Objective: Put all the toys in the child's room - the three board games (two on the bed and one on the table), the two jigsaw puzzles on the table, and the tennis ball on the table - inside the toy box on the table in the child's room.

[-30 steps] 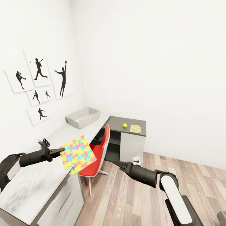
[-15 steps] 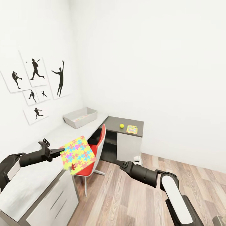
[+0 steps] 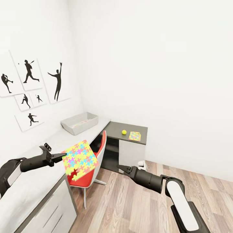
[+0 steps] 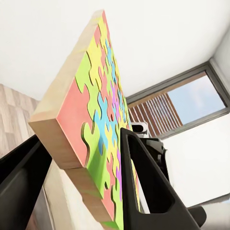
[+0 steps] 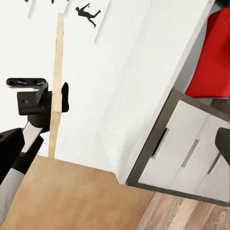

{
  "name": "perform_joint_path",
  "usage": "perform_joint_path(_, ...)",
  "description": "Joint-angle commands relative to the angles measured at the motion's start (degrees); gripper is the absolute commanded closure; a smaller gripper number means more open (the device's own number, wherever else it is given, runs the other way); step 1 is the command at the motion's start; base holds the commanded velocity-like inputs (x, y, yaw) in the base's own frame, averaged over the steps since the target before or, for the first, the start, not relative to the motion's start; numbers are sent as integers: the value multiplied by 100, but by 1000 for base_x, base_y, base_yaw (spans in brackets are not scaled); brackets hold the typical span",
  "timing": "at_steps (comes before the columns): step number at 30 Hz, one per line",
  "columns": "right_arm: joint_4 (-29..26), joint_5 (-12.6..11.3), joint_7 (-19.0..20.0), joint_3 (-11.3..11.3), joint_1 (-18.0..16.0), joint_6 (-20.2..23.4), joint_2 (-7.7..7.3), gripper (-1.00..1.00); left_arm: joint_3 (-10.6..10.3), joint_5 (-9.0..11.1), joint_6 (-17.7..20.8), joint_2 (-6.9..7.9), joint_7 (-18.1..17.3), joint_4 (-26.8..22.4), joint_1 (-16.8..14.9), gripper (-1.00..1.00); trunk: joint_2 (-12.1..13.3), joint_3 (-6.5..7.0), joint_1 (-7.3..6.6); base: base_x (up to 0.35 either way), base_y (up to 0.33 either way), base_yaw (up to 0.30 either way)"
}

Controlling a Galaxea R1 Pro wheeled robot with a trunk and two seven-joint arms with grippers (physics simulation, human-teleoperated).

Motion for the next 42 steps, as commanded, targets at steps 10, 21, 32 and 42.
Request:
perform_joint_path(10,-1,51,56,-66,-5,25,3,-100,-30,15,60,7,-33,4,-8,100,-14,-14,6,141,-73,0)
perform_joint_path(21,-1,42,56,-129,-5,28,4,-100,-27,15,60,7,-33,4,-8,100,-14,-14,6,4,-32,119)
perform_joint_path(32,-1,42,56,-130,-6,36,3,-100,-22,20,67,15,-33,8,-8,100,-14,-14,6,0,-62,283)
perform_joint_path(42,-1,42,56,-130,-4,40,3,-100,-5,22,77,33,-33,12,-8,100,-14,-14,6,0,-2,79)
